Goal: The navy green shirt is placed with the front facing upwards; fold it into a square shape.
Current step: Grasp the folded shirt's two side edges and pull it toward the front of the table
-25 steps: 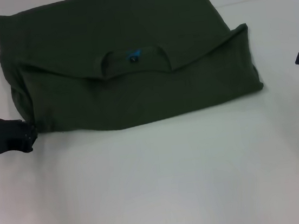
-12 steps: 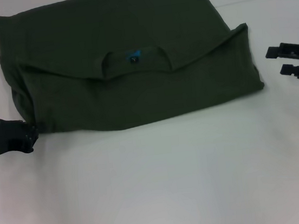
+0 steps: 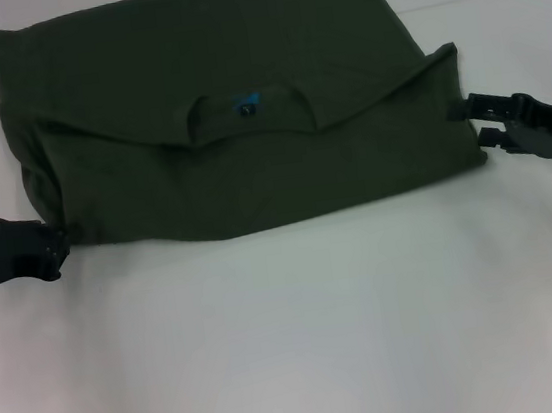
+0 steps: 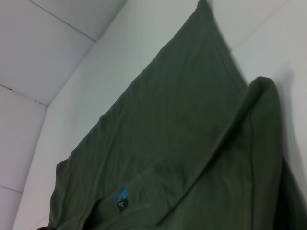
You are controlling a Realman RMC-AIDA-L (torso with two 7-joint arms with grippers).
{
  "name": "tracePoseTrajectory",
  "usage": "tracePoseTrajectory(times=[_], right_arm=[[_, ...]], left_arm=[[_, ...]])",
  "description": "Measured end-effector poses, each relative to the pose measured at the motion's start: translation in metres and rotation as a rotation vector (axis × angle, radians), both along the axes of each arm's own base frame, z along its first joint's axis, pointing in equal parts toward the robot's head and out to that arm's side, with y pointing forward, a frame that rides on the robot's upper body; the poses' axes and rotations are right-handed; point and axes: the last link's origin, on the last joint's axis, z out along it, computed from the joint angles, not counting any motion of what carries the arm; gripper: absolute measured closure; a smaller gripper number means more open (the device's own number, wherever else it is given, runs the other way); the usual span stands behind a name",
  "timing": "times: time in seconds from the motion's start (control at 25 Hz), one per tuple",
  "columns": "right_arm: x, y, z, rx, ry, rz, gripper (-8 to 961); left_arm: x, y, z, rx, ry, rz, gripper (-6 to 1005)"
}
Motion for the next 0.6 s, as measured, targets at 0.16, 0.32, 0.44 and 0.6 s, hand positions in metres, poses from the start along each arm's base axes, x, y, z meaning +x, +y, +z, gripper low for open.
tracePoseTrajectory(times=[0.16,0.32,0.44,0.6], right_arm=[[-0.003,0.0041,-0.0052,0.002,-0.01,0.0,102],[-0.0024,0.0046,-0.007,0.001,-0.018,-0.005,103],[-0.0007,0.0029,-0.0076,0.0,-0.019,-0.01,104],[0.0009,0.0024,-0.0079,0.001,-0.024,-0.017,106]], left_arm=[[-0.0002,0.0001,0.0003,0.001,0.001,0.0,980],[-0.0008,0.0003,0.0014,0.004,0.001,0.001,980],[-0.0012,0.0004,0.0019,0.005,0.001,0.002,979],[-0.0012,0.0003,0.0019,0.004,0.002,0.002,978]])
